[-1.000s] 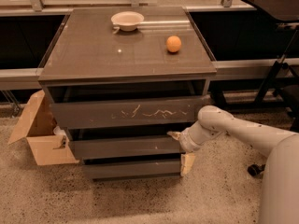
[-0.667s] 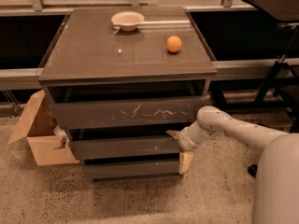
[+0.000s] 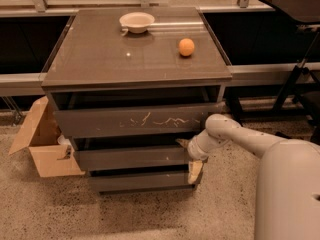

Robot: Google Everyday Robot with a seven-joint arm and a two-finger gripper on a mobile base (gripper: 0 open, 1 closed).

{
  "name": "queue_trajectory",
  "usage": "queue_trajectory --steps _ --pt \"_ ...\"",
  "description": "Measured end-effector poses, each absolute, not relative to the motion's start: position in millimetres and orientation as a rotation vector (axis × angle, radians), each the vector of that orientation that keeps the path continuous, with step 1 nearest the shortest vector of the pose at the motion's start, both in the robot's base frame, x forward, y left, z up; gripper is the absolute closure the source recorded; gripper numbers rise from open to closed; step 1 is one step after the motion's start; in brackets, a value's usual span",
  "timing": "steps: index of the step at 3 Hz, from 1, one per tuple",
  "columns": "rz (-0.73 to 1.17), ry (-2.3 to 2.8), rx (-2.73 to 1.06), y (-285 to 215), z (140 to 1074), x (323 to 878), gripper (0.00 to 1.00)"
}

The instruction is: Open middle drawer

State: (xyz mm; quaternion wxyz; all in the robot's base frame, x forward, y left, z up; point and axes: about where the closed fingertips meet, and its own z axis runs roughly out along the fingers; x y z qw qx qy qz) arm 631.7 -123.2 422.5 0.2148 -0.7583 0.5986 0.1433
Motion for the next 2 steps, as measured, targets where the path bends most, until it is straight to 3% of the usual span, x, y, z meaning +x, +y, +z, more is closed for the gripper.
queue_trajectory --steps 2 --pt "0.413 1.667 -2.114 -120.4 413.1 630.5 0.63"
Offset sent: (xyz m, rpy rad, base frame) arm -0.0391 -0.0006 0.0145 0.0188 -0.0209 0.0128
